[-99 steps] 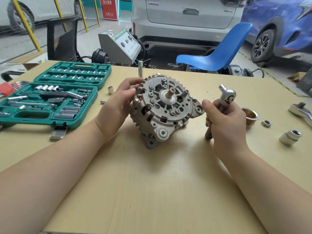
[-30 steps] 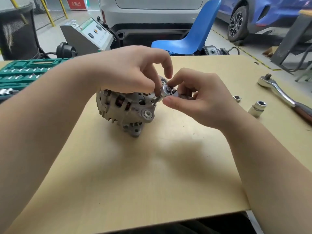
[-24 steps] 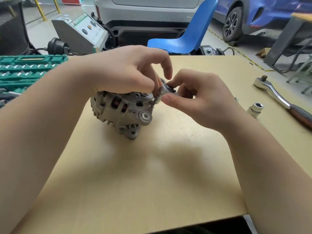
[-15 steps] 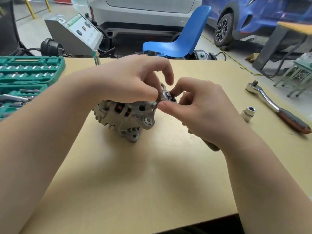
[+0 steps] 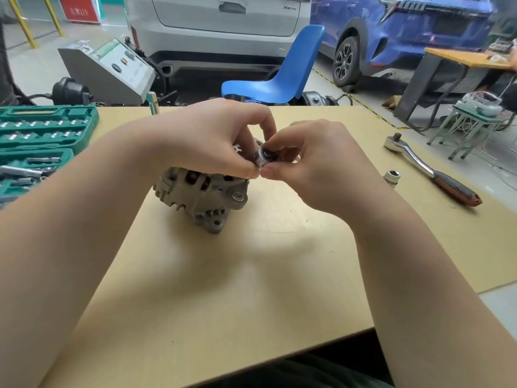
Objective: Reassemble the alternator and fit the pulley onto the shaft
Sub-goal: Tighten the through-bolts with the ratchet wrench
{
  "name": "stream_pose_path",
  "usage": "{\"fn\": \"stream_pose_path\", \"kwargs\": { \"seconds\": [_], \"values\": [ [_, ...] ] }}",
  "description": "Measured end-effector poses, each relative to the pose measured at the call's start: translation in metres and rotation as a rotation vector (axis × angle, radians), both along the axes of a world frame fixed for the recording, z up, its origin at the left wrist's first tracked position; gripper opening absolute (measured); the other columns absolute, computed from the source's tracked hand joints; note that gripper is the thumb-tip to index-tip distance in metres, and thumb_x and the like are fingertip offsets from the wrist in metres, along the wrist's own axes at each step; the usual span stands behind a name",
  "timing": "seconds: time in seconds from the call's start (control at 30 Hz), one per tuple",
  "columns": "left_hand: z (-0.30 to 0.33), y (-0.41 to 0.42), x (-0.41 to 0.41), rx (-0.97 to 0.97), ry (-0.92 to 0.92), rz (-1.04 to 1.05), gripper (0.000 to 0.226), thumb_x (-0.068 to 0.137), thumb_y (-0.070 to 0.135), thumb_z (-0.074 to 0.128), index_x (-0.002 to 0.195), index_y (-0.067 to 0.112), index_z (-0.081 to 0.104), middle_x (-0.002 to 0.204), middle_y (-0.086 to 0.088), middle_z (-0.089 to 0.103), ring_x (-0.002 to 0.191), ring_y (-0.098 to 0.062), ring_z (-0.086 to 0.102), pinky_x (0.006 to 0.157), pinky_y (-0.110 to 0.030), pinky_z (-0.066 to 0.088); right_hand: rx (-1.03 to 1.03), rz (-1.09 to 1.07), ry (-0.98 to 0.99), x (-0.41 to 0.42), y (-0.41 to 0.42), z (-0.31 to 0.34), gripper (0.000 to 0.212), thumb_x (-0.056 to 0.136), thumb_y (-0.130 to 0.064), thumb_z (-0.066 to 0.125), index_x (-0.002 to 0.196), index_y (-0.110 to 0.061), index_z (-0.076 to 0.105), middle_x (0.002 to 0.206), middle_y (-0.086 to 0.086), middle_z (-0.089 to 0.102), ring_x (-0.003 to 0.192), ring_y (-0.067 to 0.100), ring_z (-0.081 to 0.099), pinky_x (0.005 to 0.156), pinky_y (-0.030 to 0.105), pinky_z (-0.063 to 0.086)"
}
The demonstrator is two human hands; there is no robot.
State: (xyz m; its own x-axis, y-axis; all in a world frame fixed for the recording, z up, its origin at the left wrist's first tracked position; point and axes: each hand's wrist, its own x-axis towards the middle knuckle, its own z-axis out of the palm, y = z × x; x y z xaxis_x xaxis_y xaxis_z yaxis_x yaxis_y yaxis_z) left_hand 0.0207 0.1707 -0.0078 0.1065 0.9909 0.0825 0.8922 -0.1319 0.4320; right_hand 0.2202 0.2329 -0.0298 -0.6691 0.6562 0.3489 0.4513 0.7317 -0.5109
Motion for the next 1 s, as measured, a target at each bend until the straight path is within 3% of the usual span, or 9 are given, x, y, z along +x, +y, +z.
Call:
{"fn": "stream_pose_path", "kwargs": {
  "seconds": [0.13, 0.23, 0.3, 0.4, 0.53, 0.63, 0.77, 0.87, 1.0],
  "values": [
    [-0.006, 0.002, 0.002, 0.048, 0.018, -0.001, 0.044, 0.079, 0.038, 0.091, 0.107, 0.05, 0.06, 0.087, 0.033, 0.074, 0.079, 0.01, 0.064, 0.066, -0.028, 0.041, -0.02, -0.035, -0.044, -0.004, -0.001, 0.004, 0.015, 0.084, -0.034, 0.086, 0.096, -0.026, 0.083, 0.081, -0.008, 0.073, 0.079, 0.014, 0.068, 0.074, 0.039, 0.058],
    [-0.009, 0.001, 0.0, 0.091, -0.006, 0.006, 0.046, 0.077, 0.038, 0.091, 0.11, 0.05, 0.062, 0.093, 0.035, 0.073, 0.088, 0.005, 0.067, 0.07, -0.028, 0.047, -0.065, -0.12, 0.006, -0.007, -0.003, 0.001, 0.028, 0.075, -0.05, 0.088, 0.074, -0.024, 0.077, 0.066, -0.008, 0.069, 0.063, 0.007, 0.063, 0.055, 0.027, 0.045],
    [-0.008, 0.001, -0.003, 0.117, -0.031, 0.02, 0.045, 0.076, 0.036, 0.091, 0.109, 0.048, 0.064, 0.093, 0.033, 0.073, 0.09, 0.0, 0.07, 0.071, -0.028, 0.05, -0.093, -0.156, 0.049, -0.01, -0.008, -0.002, 0.036, 0.074, -0.057, 0.087, 0.069, -0.024, 0.072, 0.061, -0.007, 0.066, 0.058, 0.006, 0.06, 0.052, 0.025, 0.04],
    [-0.009, 0.002, -0.005, 0.124, -0.034, 0.027, 0.04, 0.076, 0.037, 0.091, 0.106, 0.046, 0.065, 0.09, 0.034, 0.074, 0.085, 0.002, 0.071, 0.069, -0.026, 0.05, -0.074, -0.142, 0.045, -0.008, -0.01, -0.002, 0.034, 0.077, -0.056, 0.085, 0.075, -0.024, 0.076, 0.068, -0.007, 0.069, 0.066, 0.01, 0.065, 0.058, 0.03, 0.044],
    [-0.011, 0.003, -0.006, 0.143, -0.016, 0.007, 0.045, 0.074, 0.038, 0.094, 0.102, 0.045, 0.061, 0.087, 0.032, 0.075, 0.079, 0.003, 0.067, 0.062, -0.015, 0.043, 0.024, -0.017, 0.038, -0.001, -0.003, -0.004, 0.017, 0.085, -0.033, 0.086, 0.095, -0.019, 0.084, 0.082, 0.0, 0.073, 0.081, 0.022, 0.066, 0.077, 0.042, 0.054],
    [-0.01, 0.003, -0.008, 0.132, -0.031, 0.018, 0.054, 0.072, 0.039, 0.096, 0.107, 0.049, 0.056, 0.088, 0.032, 0.075, 0.095, 0.001, 0.07, 0.084, -0.027, 0.052, 0.027, 0.065, 0.062, 0.0, -0.001, -0.007, 0.026, 0.086, -0.018, 0.086, 0.112, -0.023, 0.083, 0.091, -0.004, 0.072, 0.086, 0.013, 0.063, 0.077, 0.021, 0.048],
    [-0.014, 0.006, -0.007, 0.135, -0.019, 0.006, 0.047, 0.073, 0.046, 0.093, 0.106, 0.046, 0.06, 0.09, 0.036, 0.073, 0.091, 0.005, 0.066, 0.071, -0.029, 0.048, -0.083, -0.018, 0.142, -0.001, 0.002, -0.011, 0.029, 0.077, -0.03, 0.092, 0.104, -0.024, 0.081, 0.086, -0.005, 0.074, 0.082, 0.013, 0.069, 0.079, 0.037, 0.058],
    [-0.016, 0.008, -0.008, 0.147, 0.015, -0.012, 0.034, 0.074, 0.041, 0.093, 0.1, 0.043, 0.07, 0.09, 0.036, 0.071, 0.088, 0.006, 0.067, 0.067, -0.027, 0.046, -0.134, -0.101, 0.221, -0.005, -0.003, -0.017, 0.04, 0.066, -0.047, 0.097, 0.089, -0.028, 0.07, 0.079, -0.007, 0.072, 0.076, 0.012, 0.07, 0.07, 0.035, 0.059],
    [-0.015, 0.007, -0.009, 0.158, 0.014, -0.056, 0.029, 0.076, 0.039, 0.092, 0.096, 0.04, 0.072, 0.088, 0.03, 0.074, 0.086, 0.002, 0.07, 0.067, -0.028, 0.049, -0.296, -0.051, 0.302, -0.001, -0.004, -0.024, 0.031, 0.082, -0.045, 0.087, 0.091, -0.023, 0.068, 0.078, -0.001, 0.076, 0.072, 0.016, 0.073, 0.065, 0.035, 0.057]
  ]
}}
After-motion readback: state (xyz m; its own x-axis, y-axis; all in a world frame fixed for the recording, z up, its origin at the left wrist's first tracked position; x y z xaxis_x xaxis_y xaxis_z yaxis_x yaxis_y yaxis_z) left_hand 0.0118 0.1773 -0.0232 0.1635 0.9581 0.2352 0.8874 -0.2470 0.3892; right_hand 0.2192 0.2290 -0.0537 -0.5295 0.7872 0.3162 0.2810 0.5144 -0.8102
